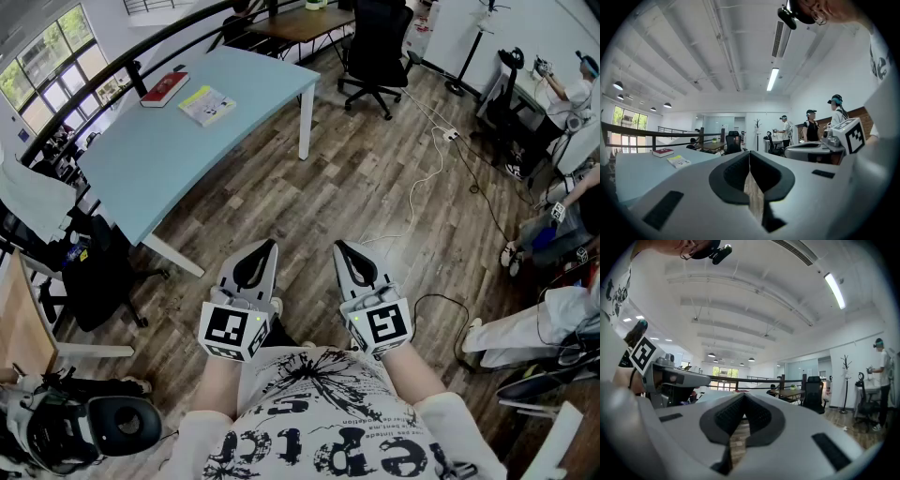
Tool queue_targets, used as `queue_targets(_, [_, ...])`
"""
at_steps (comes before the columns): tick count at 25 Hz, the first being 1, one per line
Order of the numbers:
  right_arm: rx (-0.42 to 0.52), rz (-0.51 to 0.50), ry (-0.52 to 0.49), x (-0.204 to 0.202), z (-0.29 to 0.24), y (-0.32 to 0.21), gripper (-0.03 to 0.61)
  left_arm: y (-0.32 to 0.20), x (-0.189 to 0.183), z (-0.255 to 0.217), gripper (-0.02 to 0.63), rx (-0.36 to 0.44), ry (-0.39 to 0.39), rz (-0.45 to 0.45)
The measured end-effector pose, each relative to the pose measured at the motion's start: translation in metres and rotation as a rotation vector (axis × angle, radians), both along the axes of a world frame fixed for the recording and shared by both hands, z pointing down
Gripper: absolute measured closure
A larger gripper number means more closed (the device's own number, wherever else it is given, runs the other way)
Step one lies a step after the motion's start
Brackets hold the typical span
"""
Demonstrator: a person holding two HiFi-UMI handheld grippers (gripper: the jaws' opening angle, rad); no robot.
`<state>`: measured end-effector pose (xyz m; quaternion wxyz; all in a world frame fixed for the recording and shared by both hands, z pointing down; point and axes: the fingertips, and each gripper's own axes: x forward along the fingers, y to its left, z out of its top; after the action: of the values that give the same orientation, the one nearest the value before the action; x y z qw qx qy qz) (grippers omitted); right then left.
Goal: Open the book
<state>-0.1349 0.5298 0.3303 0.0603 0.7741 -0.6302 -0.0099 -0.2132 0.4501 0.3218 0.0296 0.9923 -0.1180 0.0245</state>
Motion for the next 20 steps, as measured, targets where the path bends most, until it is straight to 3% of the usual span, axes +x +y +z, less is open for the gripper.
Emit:
queue_targets(10, [-0.004, 0.004, -0.019, 0.006, 0.007, -0.007, 0.569, -0.011, 0.005, 0.007, 0.594, -0.020, -0.008, 0.001])
queue_targets(20, [0.002, 0.066, -0.092, 0.046, 0.022, -0.029, 0.568, -0.041, 0.035, 0.020, 0.594, -0.023, -0.035, 0.019])
